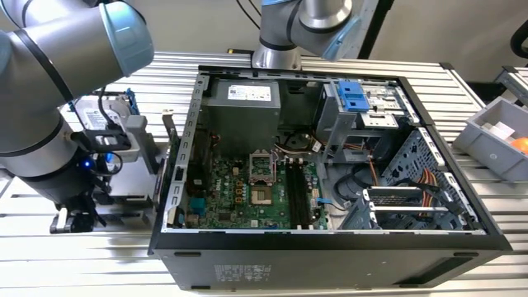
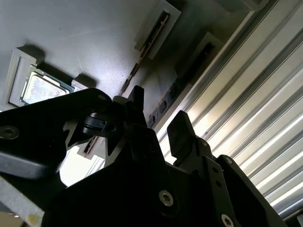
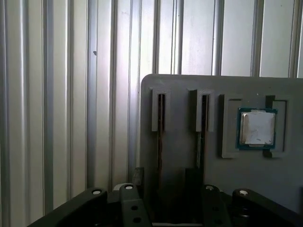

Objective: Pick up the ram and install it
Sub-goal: 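Pick up the ram and move it above insertion slot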

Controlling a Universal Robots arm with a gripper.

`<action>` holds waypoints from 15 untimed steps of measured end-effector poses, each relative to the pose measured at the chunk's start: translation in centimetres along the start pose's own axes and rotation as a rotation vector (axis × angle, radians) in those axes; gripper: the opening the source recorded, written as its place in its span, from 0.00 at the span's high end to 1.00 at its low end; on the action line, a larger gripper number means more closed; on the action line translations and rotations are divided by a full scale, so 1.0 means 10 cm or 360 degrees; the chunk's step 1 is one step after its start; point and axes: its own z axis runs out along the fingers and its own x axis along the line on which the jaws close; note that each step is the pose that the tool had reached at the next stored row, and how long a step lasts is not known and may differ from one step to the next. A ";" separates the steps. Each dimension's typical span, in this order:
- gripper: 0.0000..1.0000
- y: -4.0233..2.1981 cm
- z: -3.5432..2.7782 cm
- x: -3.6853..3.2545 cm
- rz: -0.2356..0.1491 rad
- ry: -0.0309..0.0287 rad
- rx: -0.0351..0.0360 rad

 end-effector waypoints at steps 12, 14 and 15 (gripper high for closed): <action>0.00 0.000 0.055 0.004 0.0000 0.00000 0.0000; 0.00 0.000 0.062 0.004 0.0000 0.00001 0.0000; 0.00 0.000 0.064 0.004 0.0000 0.00001 0.0000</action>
